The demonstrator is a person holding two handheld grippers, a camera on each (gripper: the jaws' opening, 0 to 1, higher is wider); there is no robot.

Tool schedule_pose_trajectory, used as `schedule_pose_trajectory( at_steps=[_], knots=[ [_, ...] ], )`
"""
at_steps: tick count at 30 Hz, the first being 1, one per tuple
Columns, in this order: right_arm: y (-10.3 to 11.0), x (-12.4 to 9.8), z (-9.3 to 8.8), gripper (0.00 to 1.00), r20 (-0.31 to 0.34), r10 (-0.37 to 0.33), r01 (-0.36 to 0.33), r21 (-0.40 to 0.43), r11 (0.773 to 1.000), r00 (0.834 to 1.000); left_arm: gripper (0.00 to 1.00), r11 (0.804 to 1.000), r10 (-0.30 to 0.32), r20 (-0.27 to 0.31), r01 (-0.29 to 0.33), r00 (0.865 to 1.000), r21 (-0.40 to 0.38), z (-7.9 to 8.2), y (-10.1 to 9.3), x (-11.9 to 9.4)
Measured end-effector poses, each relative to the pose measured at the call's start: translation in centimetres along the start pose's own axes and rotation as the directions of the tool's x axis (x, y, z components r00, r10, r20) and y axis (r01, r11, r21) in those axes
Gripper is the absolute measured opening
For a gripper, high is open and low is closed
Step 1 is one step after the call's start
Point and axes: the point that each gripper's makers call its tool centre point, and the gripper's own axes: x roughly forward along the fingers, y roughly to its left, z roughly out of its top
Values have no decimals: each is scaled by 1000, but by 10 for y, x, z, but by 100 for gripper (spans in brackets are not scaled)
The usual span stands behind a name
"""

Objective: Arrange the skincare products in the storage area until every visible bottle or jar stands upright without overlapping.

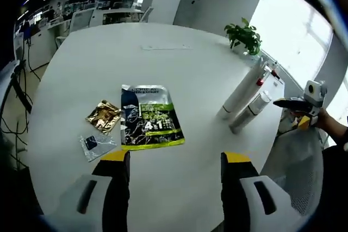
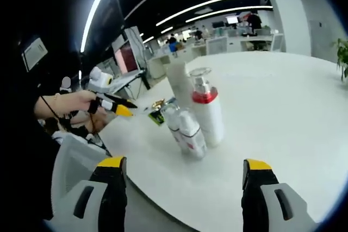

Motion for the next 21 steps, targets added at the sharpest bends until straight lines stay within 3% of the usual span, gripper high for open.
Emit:
schedule_pose_trajectory(
  at_steps=[6,11,21],
  knots=[
    [-3,1,1,92,12,-15,15,-7,1000,1000,56,1000,2,-24,-1,1000,19,0,12,14],
    [-3,4,-7,90,-30,-15,14,-23,1000,999,54,1000,22,-36,-22,999,-3,8,25,22],
    [-6,5,-9,89,-27,-20,21,1,1000,999,48,997,55,-43,-57,998,-42,16,55,42]
  ],
)
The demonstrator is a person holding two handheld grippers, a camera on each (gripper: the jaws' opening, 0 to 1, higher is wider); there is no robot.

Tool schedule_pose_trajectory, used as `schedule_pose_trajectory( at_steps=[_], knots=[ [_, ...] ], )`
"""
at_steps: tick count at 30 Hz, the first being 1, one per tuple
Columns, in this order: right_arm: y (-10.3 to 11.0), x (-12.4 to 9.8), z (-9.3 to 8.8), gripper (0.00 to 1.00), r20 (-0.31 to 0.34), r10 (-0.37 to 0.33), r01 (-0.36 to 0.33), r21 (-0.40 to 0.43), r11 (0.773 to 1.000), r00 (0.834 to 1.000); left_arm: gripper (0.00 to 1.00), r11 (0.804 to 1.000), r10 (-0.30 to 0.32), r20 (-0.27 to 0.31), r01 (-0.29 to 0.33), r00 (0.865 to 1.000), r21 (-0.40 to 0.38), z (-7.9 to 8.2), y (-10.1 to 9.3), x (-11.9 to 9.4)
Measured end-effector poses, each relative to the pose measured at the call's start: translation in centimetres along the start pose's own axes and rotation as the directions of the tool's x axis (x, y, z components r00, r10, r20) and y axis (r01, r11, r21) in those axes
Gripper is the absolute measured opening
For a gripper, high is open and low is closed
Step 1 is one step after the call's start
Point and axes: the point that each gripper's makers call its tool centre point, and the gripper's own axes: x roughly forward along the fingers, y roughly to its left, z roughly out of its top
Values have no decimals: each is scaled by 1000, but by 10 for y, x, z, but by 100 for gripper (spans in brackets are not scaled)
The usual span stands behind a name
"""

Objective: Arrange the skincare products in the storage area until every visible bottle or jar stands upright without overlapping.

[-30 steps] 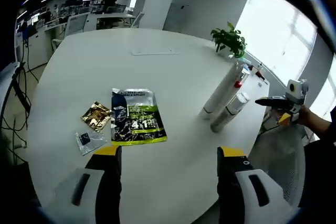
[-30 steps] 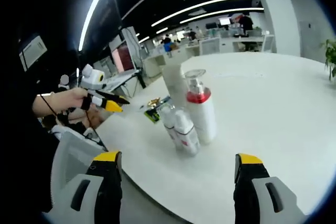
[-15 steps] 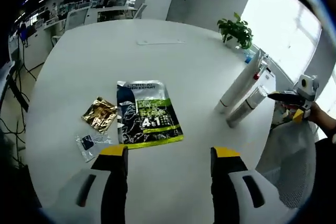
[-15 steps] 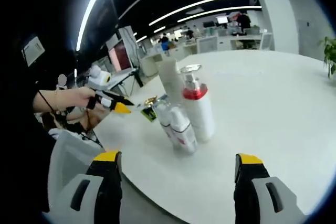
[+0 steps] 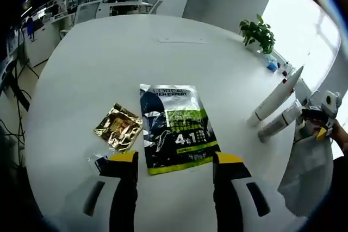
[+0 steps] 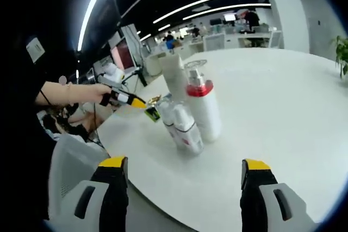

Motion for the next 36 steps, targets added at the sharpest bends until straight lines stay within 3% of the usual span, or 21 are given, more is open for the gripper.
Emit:
schedule_pose_trajectory(
  at_steps=[7,15,18,22,25,28,31,36],
  knots=[
    [-2,1,-1,88,-9,-7,7,7,1000,1000,45,999,-1,-2,1,1000,-41,4,2,10],
    [-4,2,-5,87,-30,-18,18,7,1000,999,46,1000,8,-35,-8,999,-11,-2,-5,22],
    [-5,2,-6,87,-35,-22,22,7,1000,999,44,1000,14,-30,-13,999,12,3,3,27],
    [-7,2,-7,87,-40,-26,27,14,1000,999,38,994,46,-42,-42,998,99,2,12,29],
    [-7,3,-8,86,-43,-27,27,14,1000,999,33,992,59,-39,-55,997,112,4,19,30],
    [-8,4,-11,86,-53,-28,29,15,999,998,26,974,121,-55,-108,991,200,3,37,36],
    [-8,4,-10,86,-53,-29,30,14,999,998,26,977,116,-46,-105,992,187,5,34,37],
    [-8,5,-12,86,-60,-31,32,15,999,998,21,963,132,-16,-124,991,239,9,35,41]
  ],
)
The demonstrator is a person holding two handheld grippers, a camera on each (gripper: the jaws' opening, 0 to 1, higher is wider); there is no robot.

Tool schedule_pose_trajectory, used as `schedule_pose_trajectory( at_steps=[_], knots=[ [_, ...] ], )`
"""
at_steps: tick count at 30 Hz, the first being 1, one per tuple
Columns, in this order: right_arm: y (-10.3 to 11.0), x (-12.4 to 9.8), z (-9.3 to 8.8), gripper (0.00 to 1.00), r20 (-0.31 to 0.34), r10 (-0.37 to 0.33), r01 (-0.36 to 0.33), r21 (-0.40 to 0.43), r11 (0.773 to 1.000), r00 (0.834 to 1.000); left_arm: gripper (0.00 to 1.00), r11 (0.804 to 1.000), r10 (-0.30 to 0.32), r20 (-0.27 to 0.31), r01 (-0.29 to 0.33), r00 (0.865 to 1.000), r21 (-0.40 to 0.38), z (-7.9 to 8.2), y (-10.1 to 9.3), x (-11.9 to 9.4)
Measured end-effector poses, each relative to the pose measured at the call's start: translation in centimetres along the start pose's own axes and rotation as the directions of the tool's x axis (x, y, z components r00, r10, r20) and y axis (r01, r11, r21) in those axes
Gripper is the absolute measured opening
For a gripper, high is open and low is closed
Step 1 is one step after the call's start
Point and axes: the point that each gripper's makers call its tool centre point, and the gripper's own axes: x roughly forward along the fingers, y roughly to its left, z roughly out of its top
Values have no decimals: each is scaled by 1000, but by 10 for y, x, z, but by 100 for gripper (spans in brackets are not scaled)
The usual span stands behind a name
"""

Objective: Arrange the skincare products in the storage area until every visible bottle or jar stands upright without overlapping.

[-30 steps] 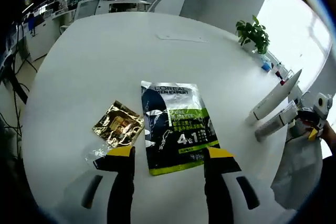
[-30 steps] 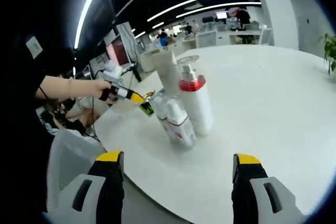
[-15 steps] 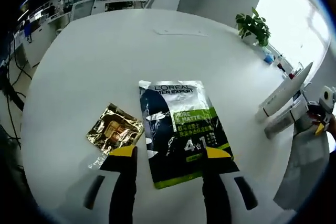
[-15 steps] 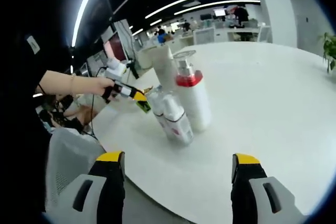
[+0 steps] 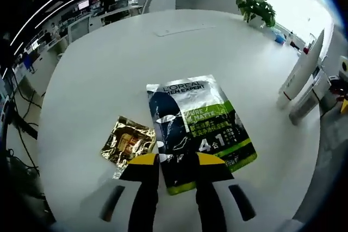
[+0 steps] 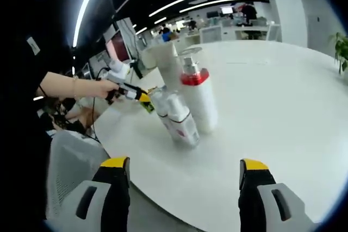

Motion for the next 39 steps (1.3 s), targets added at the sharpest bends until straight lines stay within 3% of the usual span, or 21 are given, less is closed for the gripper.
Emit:
schedule_pose_trajectory(
  at_steps=[3,4,5,6,7,11,12,13,14,19,20,22,25,29,34,39],
  knots=[
    [-1,1,0,86,-2,-1,1,-3,1000,1000,16,1000,21,5,-21,1000,14,0,3,-1],
    [-1,1,0,86,-1,-1,1,-4,1000,1000,0,1000,25,0,-25,1000,12,-1,5,-1],
    [-1,1,0,86,1,-2,2,-5,1000,1000,1,990,139,-39,-138,989,41,-8,27,-7],
    [-1,1,0,85,2,-3,3,-5,1000,1000,1,1000,16,-8,-16,1000,-26,-6,1,5],
    [-1,0,1,85,3,-3,3,-5,1000,1000,1,999,49,-7,-49,999,-13,-6,5,10],
    [0,0,2,85,6,-5,5,-8,1000,1000,1,996,93,-21,-93,995,-6,-8,3,-6],
    [0,-1,2,85,8,-5,5,-9,1000,1000,1,997,35,-31,-33,999,68,-2,-3,0],
    [0,-1,4,85,18,-2,2,-5,1000,1000,1,998,30,-35,-27,999,64,0,-4,1],
    [0,-2,6,85,30,2,-2,1,1000,1000,1,998,-18,-33,20,999,62,2,-6,1],
    [6,-8,16,88,68,14,-15,12,1000,998,1,997,-69,31,70,997,-16,9,-5,-12],
    [8,-8,16,88,68,24,-25,20,999,997,1,996,-45,56,49,997,-75,7,-2,-19],
    [11,-7,17,88,75,34,-36,17,999,997,1,988,-66,65,74,996,-133,10,2,-23],
    [16,-8,20,89,90,55,-58,27,998,994,0,984,-69,80,81,994,-160,15,7,-28],
    [26,-20,36,91,179,91,-107,78,991,980,0,972,-86,142,114,986,-203,27,-20,-58],
    [26,-31,41,92,211,109,-131,92,987,971,0,937,-117,221,182,968,-299,44,-41,-80],
    [36,-38,45,93,228,131,-156,94,983,965,0,931,-117,229,187,966,-315,49,-52,-89]
  ],
)
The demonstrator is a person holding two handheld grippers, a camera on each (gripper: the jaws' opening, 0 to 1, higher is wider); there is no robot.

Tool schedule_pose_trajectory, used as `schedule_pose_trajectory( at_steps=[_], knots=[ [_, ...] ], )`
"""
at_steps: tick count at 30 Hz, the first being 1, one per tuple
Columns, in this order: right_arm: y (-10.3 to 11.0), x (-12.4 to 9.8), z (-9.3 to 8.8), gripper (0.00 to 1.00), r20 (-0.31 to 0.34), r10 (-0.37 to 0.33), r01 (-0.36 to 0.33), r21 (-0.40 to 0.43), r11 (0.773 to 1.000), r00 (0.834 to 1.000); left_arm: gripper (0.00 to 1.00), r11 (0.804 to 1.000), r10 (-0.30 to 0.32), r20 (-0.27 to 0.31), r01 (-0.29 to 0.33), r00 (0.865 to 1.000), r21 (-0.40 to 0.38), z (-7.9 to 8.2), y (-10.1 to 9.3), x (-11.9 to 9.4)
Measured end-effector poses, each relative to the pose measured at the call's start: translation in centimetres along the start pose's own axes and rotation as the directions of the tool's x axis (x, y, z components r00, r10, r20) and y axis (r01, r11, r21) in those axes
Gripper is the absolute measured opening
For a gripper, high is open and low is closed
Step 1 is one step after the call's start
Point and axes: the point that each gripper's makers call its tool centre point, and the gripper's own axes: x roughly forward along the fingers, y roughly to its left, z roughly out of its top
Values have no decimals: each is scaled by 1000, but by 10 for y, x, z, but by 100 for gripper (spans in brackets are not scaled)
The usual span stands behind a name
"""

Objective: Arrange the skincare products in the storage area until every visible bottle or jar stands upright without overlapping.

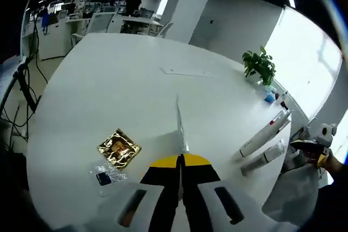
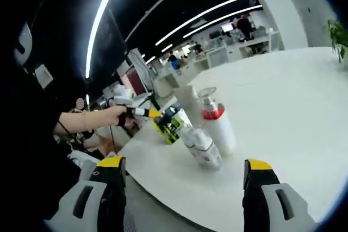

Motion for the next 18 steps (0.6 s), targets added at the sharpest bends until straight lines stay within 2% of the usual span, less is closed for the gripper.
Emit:
schedule_pose_trajectory(
  at_steps=[3,5,8,18],
  knots=[
    [8,-1,0,93,-9,15,-15,-12,1000,1000,0,1000,-6,18,6,1000,-29,7,3,-1],
    [13,0,0,93,-9,35,-35,-9,999,999,0,999,-11,29,13,1000,-38,12,-3,-6],
    [24,2,1,94,-11,69,-69,-8,998,998,0,999,-12,34,13,999,-33,12,-4,-8],
    [56,9,10,94,-2,180,-180,-32,983,984,0,999,-40,82,42,996,-30,25,-26,-35]
  ],
)
